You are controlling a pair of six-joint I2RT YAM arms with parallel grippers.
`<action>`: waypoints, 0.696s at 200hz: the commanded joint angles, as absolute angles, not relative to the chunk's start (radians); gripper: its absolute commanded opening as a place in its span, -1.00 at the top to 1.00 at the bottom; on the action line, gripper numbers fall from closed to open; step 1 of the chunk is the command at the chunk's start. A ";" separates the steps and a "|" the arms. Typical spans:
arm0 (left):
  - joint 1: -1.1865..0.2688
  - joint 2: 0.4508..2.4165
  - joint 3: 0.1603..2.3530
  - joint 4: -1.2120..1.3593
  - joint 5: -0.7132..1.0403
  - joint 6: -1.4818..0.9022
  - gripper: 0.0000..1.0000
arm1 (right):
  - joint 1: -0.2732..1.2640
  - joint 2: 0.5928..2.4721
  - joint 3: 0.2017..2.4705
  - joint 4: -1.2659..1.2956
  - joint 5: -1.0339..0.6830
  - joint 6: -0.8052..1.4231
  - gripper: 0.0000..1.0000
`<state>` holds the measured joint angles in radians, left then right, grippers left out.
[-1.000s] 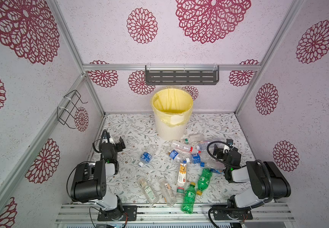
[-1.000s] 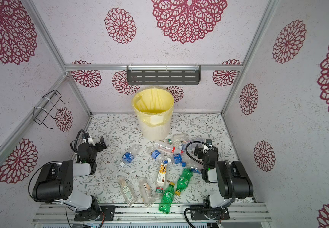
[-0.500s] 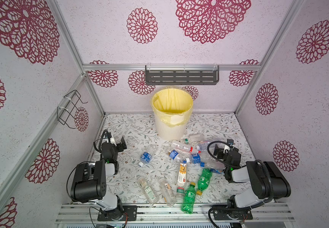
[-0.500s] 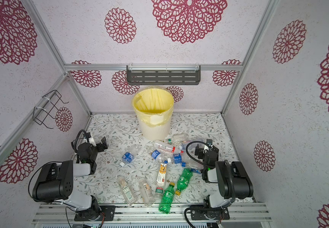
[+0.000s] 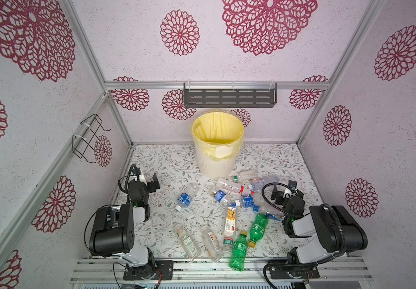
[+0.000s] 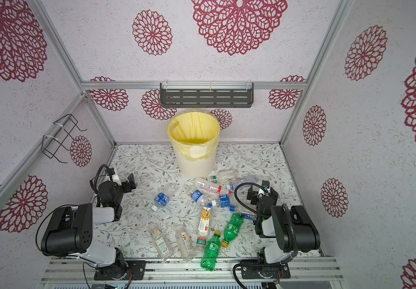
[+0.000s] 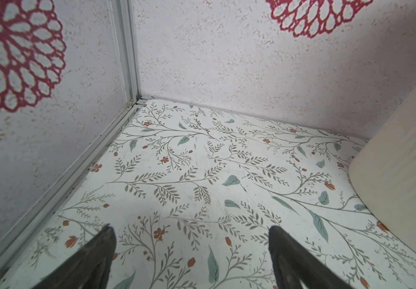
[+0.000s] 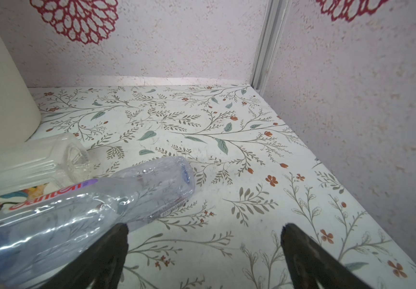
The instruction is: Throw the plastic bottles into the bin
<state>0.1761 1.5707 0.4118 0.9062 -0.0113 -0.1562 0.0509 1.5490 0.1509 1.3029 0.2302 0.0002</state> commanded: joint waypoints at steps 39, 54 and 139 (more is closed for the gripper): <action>0.184 1.526 0.385 0.932 -0.126 -0.196 -0.94 | 0.104 1.536 0.175 1.362 0.324 -0.036 -0.98; 0.181 1.495 0.387 0.905 -0.138 -0.195 -0.95 | 0.113 1.527 0.157 1.395 0.346 -0.042 -0.98; 0.132 1.275 0.479 0.583 -0.369 -0.271 -0.95 | 0.138 1.152 0.320 0.701 0.337 0.096 -0.98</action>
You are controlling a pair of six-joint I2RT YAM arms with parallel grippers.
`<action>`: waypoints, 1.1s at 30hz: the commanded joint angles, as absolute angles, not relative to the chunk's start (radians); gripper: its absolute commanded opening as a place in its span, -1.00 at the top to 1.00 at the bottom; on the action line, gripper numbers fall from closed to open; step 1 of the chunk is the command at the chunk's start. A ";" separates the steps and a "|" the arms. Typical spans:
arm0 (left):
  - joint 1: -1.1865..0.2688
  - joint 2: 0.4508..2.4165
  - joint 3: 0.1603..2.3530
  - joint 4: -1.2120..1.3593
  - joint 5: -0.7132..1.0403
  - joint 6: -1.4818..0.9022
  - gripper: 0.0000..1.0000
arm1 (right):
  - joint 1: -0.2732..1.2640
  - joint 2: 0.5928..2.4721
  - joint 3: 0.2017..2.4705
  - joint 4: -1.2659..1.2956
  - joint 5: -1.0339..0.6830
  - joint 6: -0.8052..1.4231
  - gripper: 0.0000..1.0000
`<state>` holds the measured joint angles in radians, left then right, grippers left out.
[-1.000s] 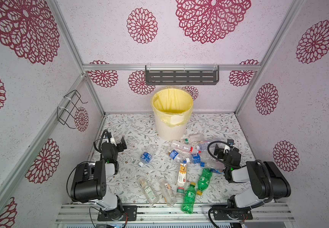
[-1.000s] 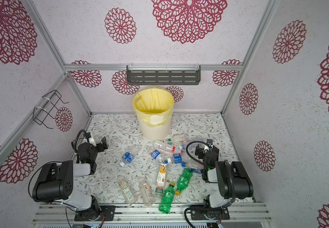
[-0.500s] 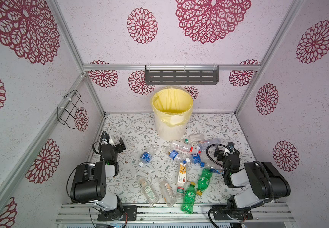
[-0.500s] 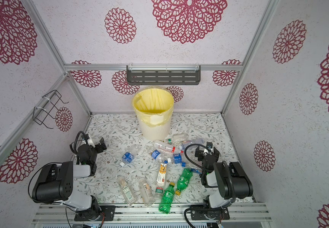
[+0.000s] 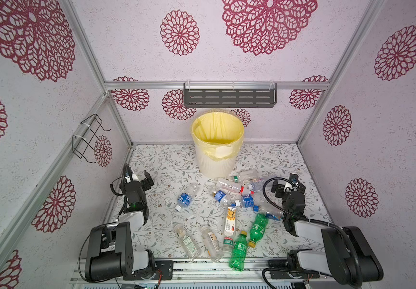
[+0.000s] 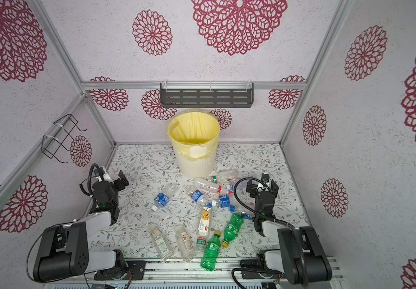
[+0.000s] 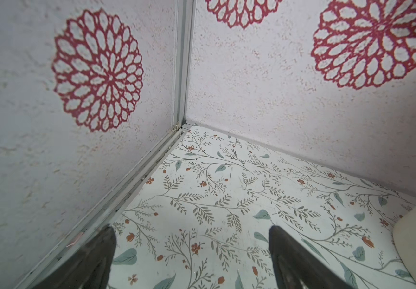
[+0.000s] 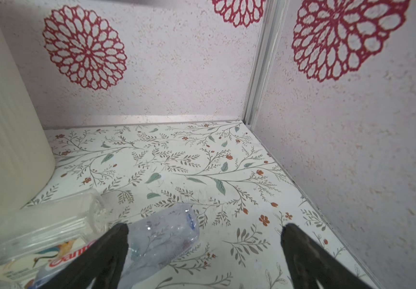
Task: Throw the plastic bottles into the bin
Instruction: 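Raise both arms and move both grippers over the bottle pile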
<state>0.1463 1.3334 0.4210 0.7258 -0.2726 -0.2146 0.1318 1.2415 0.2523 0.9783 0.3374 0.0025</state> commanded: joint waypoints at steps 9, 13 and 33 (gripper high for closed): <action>0.123 1.206 0.581 0.383 -0.304 -0.423 -0.95 | 0.138 1.057 0.475 0.281 0.329 0.236 -0.98; 0.111 1.195 0.640 0.282 -0.255 -0.474 -0.95 | 0.138 1.026 0.500 0.197 0.304 0.291 -0.98; -0.107 1.232 0.827 -0.203 -0.064 -0.676 -0.95 | 0.146 0.989 0.623 -0.435 0.085 0.541 -0.98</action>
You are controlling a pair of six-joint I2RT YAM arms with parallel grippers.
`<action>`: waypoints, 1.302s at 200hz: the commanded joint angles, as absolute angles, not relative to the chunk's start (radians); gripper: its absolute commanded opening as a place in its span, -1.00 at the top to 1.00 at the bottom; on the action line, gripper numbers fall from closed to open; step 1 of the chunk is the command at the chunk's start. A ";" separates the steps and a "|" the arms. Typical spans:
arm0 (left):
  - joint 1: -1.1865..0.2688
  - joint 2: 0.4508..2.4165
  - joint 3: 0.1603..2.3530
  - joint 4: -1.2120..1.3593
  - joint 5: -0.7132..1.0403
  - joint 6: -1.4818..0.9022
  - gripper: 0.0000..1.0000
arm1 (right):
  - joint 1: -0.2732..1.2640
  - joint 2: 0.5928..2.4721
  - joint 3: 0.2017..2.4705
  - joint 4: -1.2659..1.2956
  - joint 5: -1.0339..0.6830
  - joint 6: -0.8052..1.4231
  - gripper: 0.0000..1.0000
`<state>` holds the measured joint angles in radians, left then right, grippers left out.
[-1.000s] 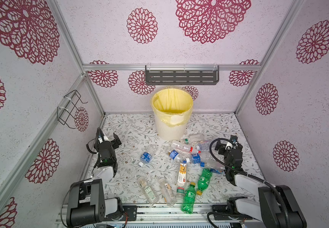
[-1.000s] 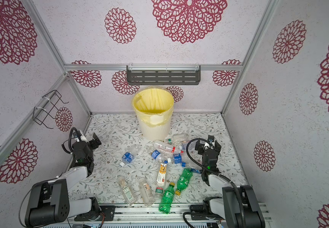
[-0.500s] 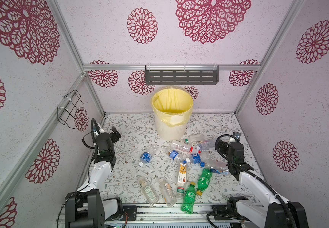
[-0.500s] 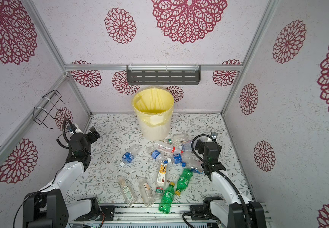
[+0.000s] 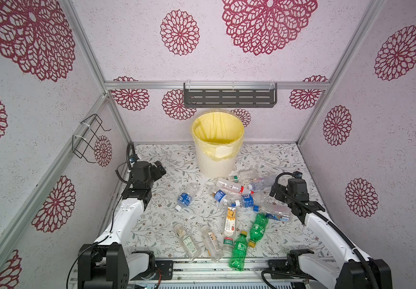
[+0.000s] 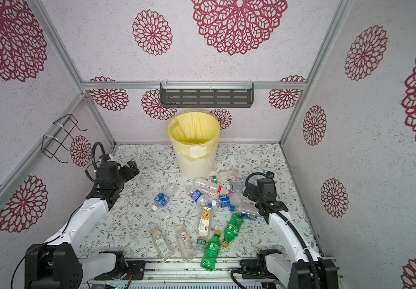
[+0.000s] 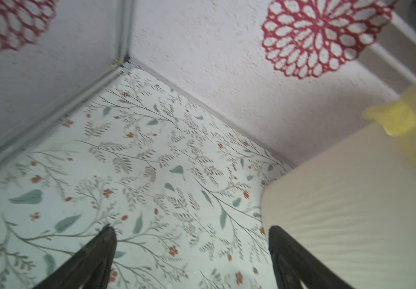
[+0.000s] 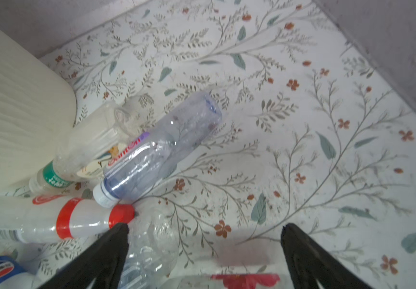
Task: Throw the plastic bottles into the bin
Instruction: 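Raise both arms and move both grippers over the bottle pile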
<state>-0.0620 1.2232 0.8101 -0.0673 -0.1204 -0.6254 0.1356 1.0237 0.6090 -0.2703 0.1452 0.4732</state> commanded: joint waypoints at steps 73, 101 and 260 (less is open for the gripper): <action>-0.203 1.235 0.803 -0.242 -0.031 -0.706 -0.95 | 0.196 0.929 0.568 -0.541 0.082 0.598 -0.98; -0.234 1.233 0.786 -0.238 -0.023 -0.723 -0.95 | 0.233 0.933 0.557 -0.546 0.077 0.635 -0.98; -0.271 1.179 0.725 -0.259 0.005 -0.709 -0.95 | 0.431 0.910 0.699 -0.793 0.223 0.713 -0.98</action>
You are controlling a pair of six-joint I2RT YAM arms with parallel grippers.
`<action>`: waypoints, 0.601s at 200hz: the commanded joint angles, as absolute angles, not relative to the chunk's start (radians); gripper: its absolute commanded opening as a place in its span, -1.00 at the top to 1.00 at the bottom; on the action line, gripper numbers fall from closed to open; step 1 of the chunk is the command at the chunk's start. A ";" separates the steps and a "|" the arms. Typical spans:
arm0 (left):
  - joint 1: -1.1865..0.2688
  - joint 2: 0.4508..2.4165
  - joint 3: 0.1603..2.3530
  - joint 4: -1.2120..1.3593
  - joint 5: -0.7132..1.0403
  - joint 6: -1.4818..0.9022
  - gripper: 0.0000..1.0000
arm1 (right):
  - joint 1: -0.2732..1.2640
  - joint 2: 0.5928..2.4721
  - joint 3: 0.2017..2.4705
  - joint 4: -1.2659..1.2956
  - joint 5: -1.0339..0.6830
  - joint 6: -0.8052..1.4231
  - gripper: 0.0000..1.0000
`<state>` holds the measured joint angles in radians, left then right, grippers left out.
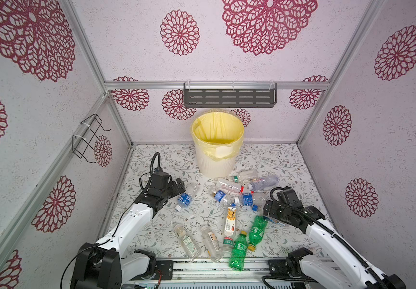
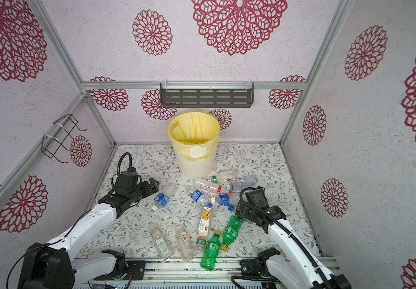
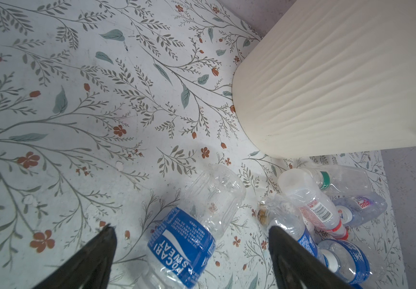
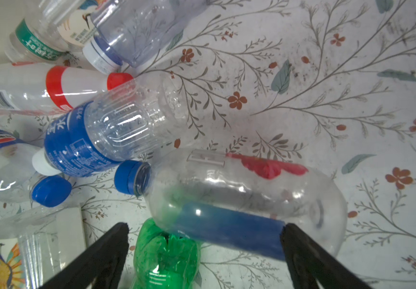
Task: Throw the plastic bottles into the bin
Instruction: 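Raise both arms and move both grippers over the bottle pile, then lower the right gripper onto the green soda bottle and close it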
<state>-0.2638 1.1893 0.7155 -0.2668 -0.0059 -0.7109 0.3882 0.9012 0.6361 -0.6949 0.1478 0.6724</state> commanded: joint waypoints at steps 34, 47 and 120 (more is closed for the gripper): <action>-0.271 1.177 0.760 -0.316 0.009 -0.699 -0.95 | 0.466 0.934 0.759 -0.855 0.223 0.754 -0.98; -0.271 1.166 0.765 -0.337 0.019 -0.700 -0.95 | 0.491 0.930 0.770 -0.866 0.210 0.793 -0.98; -0.271 1.078 0.703 -0.361 0.037 -0.688 -0.95 | 0.702 0.937 0.689 -0.818 0.194 1.044 -0.98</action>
